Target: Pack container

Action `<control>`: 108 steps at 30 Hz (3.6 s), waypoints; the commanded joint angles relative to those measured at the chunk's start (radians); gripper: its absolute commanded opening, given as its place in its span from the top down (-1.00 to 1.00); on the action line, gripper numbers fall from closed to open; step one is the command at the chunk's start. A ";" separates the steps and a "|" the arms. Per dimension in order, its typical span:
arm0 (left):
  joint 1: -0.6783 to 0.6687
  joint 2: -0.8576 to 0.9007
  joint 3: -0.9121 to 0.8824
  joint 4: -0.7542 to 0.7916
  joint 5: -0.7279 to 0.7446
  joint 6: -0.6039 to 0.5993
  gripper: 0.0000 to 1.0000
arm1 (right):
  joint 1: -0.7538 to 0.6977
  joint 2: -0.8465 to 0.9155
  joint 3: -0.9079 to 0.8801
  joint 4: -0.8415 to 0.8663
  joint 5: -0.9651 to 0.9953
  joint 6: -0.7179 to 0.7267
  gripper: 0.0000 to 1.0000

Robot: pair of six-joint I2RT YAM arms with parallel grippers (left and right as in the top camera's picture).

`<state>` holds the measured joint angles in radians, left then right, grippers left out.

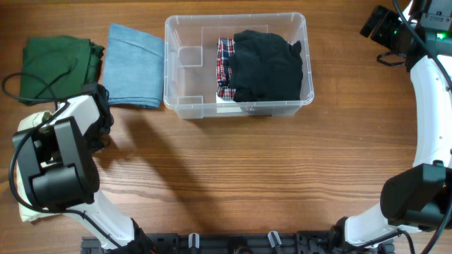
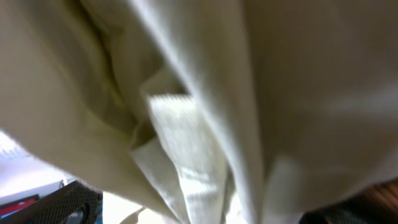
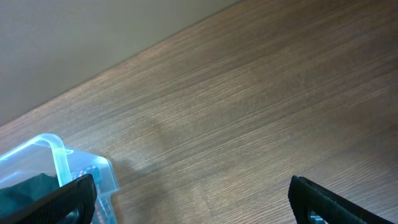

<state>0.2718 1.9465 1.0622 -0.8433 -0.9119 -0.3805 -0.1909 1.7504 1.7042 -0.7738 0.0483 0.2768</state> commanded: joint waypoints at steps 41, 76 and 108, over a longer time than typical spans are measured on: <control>0.020 0.010 0.127 -0.126 0.169 -0.018 0.92 | 0.003 0.013 -0.009 0.002 -0.008 0.014 -1.00; -0.055 -0.224 0.669 -0.436 0.571 0.037 0.92 | 0.003 0.013 -0.009 0.002 -0.008 0.014 -1.00; -0.275 -0.342 0.810 0.095 1.774 0.114 0.92 | 0.003 0.013 -0.009 0.002 -0.008 0.014 -1.00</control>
<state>-0.0048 1.6508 1.8267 -0.8291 0.6067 -0.2340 -0.1909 1.7504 1.7042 -0.7738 0.0475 0.2768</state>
